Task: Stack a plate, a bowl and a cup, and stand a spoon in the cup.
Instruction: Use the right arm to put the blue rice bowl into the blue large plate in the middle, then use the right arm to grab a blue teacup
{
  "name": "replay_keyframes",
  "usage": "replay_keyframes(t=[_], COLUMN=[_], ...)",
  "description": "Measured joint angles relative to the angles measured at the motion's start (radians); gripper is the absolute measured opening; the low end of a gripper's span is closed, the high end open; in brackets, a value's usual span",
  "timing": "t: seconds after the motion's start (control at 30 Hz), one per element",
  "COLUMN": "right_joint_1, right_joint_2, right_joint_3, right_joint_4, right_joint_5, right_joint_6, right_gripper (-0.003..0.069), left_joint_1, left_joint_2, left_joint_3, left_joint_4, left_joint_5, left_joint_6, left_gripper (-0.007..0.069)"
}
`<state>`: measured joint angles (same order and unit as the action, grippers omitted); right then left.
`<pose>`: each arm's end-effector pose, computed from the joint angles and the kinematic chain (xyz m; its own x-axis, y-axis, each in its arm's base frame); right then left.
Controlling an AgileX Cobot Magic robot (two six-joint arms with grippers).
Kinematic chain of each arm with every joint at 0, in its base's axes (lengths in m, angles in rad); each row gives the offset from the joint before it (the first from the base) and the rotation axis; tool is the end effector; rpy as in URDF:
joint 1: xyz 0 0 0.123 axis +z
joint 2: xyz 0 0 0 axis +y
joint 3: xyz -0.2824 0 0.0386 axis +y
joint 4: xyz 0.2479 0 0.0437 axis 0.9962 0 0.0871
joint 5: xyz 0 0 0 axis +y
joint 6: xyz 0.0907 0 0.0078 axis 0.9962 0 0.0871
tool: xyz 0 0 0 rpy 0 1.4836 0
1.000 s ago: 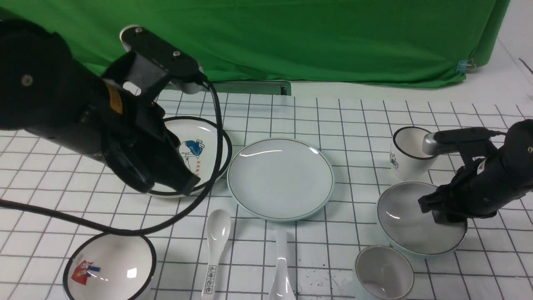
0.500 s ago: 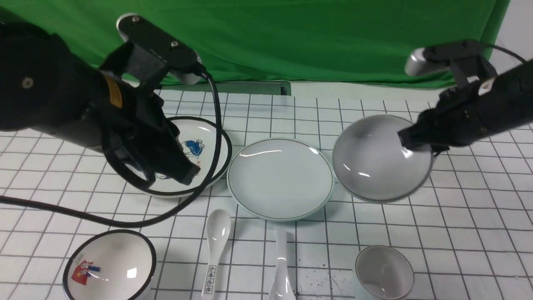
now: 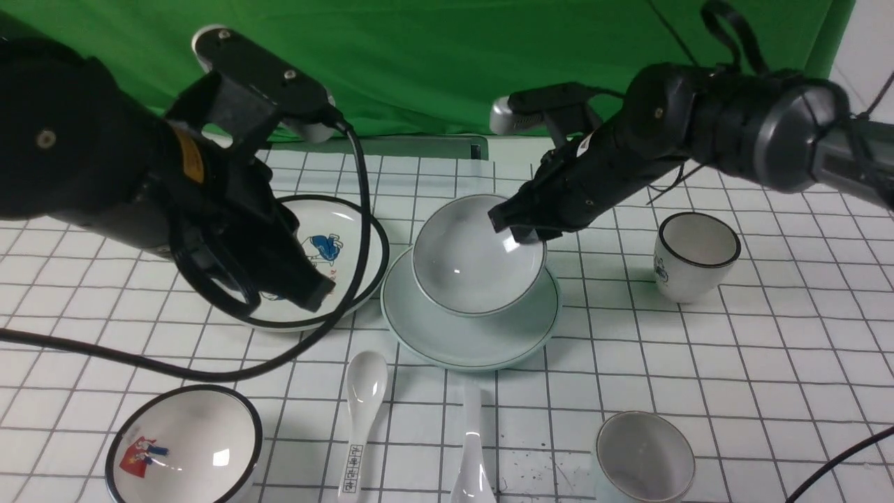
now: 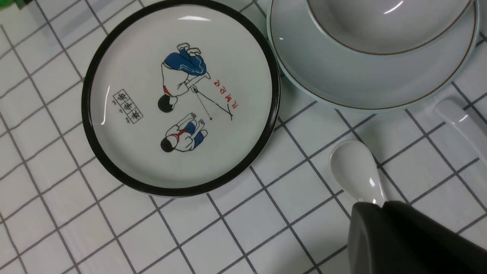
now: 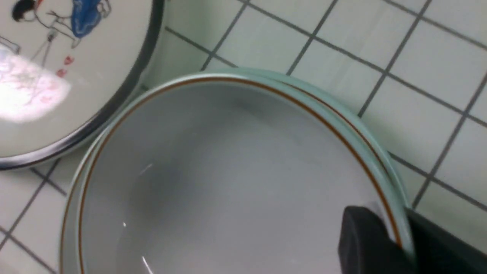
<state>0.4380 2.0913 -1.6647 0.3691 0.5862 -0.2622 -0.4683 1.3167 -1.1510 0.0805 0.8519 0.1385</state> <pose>0.4211 0.2173 0.2164 -0.7313 -0.2889 -0.6179 -0.4932 0.8497 0.1864 0.2456 -0.1180 0.3354 -0.6220 0.5276 -0.5786 0.5466 0.8216 0.1616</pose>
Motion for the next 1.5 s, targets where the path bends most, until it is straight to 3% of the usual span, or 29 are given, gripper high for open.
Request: replay_keyframes(t=[0.2, 0.3, 0.33, 0.37, 0.43, 0.57, 0.77, 0.97, 1.13, 1.3, 1.5], right_joint_1=[0.003, 0.005, 0.007, 0.007, 0.007, 0.007, 0.007, 0.009, 0.017, 0.039, 0.119], right_joint_2=[0.039, 0.039, 0.039, 0.039, 0.03, -0.036, -0.225, -0.415, -0.512, -0.535, -0.533], right_joint_3=[-0.013, -0.015, -0.017, -0.018, -0.022, -0.025, -0.029, 0.087, 0.318, 0.566, 0.664], right_joint_4=[0.005, 0.007, 0.008, 0.008, -0.001, -0.071, -0.243, -0.27, -0.27, -0.267, -0.264], right_joint_5=[0.004, 0.02, 0.046, 0.05, 0.113, 0.272, 0.575, 0.608, 0.533, 0.353, 0.163], right_joint_6=[0.006, 0.006, 0.006, 0.006, -0.001, -0.058, -0.069, -0.037, -0.008, 0.049, 0.081], right_gripper=[0.0102, 0.0171, 0.0253, 0.0264, 0.0383, 0.0497, 0.0509, 0.0509, 0.0509, 0.0509, 0.0509], left_joint_1=[0.0, 0.0, 0.0, 0.0, 0.0, 0.0, 0.0, 0.0, 0.0, 0.0, 0.0], left_joint_2=[0.0, 0.0, 0.0, 0.0, 0.0, 0.0, 0.0, 0.0, 0.0, 0.0, 0.0], left_joint_3=[0.0, 0.0, 0.0, 0.0, 0.0, 0.0, 0.0, 0.0, 0.0, 0.0, 0.0], left_joint_4=[0.0, 0.0, 0.0, 0.0, 0.0, 0.0, 0.0, 0.0, -0.003, -0.011, -0.012], left_joint_5=[-0.022, -0.038, -0.042, -0.042, -0.041, -0.031, -0.017, -0.014, -0.014, -0.014, -0.014], left_joint_6=[-0.002, -0.002, -0.002, -0.002, -0.002, -0.002, -0.002, -0.002, -0.002, -0.002, -0.002], left_gripper=[-0.0029, -0.0029, -0.0029, -0.0029, -0.0029, -0.0029, -0.0029, -0.0029, -0.0029, -0.0029, -0.0029])
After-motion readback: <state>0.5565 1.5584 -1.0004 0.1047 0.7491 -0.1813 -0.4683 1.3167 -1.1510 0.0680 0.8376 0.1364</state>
